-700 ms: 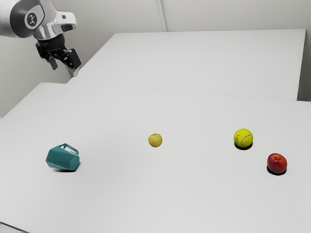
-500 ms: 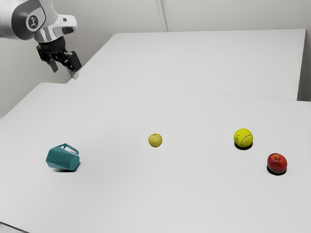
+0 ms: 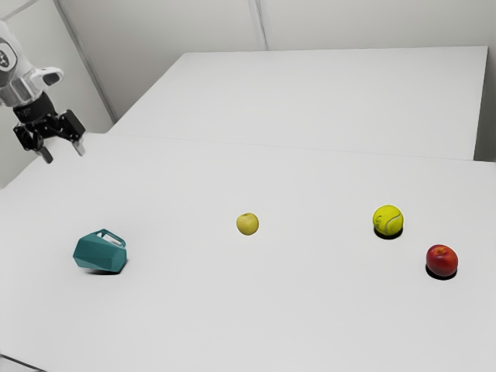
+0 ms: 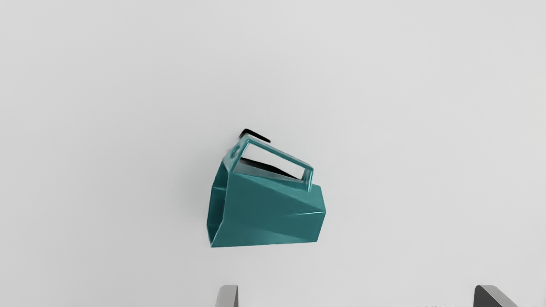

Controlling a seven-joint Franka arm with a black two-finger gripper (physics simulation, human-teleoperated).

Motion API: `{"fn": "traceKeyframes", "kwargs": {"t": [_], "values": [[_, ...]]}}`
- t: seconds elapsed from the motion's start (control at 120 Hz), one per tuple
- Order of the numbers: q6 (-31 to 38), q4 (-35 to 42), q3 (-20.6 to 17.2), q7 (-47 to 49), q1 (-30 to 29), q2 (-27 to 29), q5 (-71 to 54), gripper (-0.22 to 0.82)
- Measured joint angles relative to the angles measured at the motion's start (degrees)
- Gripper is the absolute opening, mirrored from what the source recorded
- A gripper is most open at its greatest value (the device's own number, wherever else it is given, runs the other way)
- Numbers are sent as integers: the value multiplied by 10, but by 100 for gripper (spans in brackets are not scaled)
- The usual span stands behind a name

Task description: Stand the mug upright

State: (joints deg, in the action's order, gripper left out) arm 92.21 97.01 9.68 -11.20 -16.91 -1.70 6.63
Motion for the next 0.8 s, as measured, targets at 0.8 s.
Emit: {"fn": "traceKeyframes", "kwargs": {"t": [0.8], "values": [[-84,-27,35,-124,-146,-263,220,60]]}}
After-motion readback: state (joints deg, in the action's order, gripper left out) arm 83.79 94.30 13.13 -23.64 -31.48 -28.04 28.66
